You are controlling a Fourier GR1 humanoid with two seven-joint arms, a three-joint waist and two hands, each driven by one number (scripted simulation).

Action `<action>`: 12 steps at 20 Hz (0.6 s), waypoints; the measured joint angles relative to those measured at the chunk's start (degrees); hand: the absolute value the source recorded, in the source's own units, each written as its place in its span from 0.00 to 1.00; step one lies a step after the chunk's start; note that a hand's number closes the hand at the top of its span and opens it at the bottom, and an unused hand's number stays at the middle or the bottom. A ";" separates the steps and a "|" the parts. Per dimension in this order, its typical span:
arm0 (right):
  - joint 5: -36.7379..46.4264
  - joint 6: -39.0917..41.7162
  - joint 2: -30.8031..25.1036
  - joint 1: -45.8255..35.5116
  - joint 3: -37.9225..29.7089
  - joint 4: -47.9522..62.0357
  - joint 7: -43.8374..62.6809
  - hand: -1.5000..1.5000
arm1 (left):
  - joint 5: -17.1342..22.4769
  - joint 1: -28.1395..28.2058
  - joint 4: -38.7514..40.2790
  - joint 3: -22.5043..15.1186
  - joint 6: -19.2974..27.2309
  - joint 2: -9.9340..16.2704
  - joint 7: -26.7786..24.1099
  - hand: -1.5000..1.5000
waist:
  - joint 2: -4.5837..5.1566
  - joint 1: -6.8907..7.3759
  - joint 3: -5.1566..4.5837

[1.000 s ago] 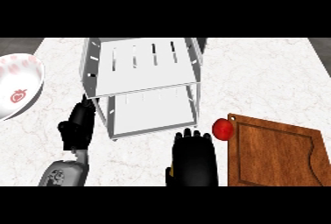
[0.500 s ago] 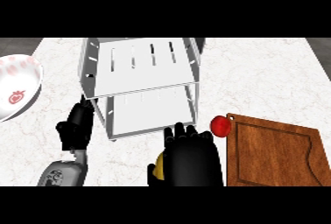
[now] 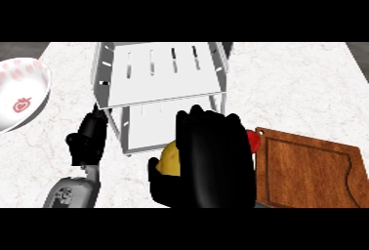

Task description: Pick the lemon from the cutting board and place it in the tiered basket

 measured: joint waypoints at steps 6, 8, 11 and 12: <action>-4.68 -1.94 -0.05 -11.40 -5.29 9.28 1.22 1.00 | -0.14 -0.25 -0.04 -0.40 -0.14 -0.31 0.27 0.50 | 0.13 0.64 0.02; -6.28 -1.95 -0.08 -15.41 -7.24 12.83 1.15 1.00 | -0.25 -0.29 0.24 -0.14 0.06 -0.28 -0.42 0.50 | 0.17 0.44 0.05; -8.10 -2.12 -0.11 -21.08 -8.87 18.77 1.21 1.00 | -0.02 -0.50 0.28 0.05 -0.24 -0.13 -0.05 0.50 | 0.21 0.34 0.06; -8.77 -2.27 -0.12 -22.68 -9.26 20.30 1.37 1.00 | -0.03 -0.36 0.21 0.07 -0.25 -0.10 -0.17 0.50 | 0.19 0.22 0.09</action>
